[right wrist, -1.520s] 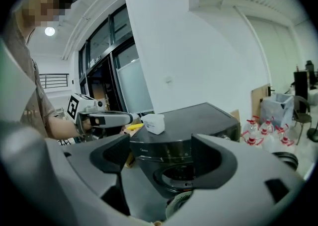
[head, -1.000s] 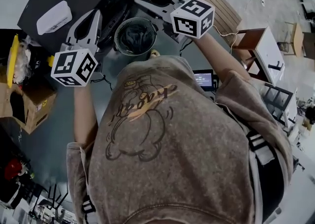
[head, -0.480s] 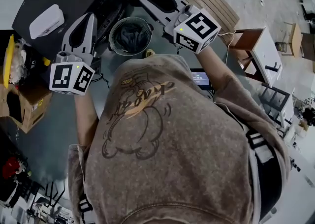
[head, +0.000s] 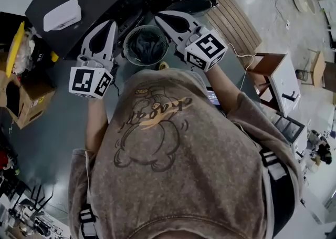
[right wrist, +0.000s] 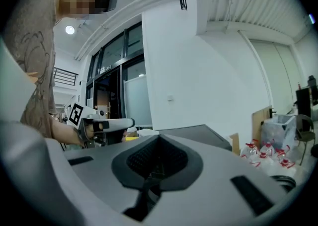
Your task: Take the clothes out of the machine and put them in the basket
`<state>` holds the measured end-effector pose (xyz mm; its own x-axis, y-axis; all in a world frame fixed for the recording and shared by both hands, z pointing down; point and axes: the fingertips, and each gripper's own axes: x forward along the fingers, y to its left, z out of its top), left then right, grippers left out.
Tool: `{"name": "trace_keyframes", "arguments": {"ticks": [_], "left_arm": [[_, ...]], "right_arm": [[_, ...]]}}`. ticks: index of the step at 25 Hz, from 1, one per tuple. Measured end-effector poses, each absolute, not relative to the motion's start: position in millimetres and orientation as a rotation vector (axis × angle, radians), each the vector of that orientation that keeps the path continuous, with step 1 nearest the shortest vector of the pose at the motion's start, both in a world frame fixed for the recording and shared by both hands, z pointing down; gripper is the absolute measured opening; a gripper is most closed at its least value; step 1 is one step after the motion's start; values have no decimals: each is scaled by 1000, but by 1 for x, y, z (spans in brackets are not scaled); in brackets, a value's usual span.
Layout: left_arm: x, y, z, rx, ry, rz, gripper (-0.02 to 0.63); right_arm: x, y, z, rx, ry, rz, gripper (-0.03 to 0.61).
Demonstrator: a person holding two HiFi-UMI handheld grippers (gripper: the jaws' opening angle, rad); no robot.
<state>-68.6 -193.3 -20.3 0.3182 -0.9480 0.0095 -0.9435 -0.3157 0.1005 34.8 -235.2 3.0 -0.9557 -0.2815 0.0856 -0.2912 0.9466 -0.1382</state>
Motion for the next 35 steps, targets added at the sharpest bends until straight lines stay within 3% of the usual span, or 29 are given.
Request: {"name": "trace_keyframes", "arguments": {"ticks": [14,35], "left_arm": [[-85,-186,32,2342,-1875,-34,8],[-92,-194,36,2240,-1901,-83,8]], "right_arm": [[34,-248,47,510,-3006,350,-5],[27,-261,50,495,-3016,384,-5]]}}
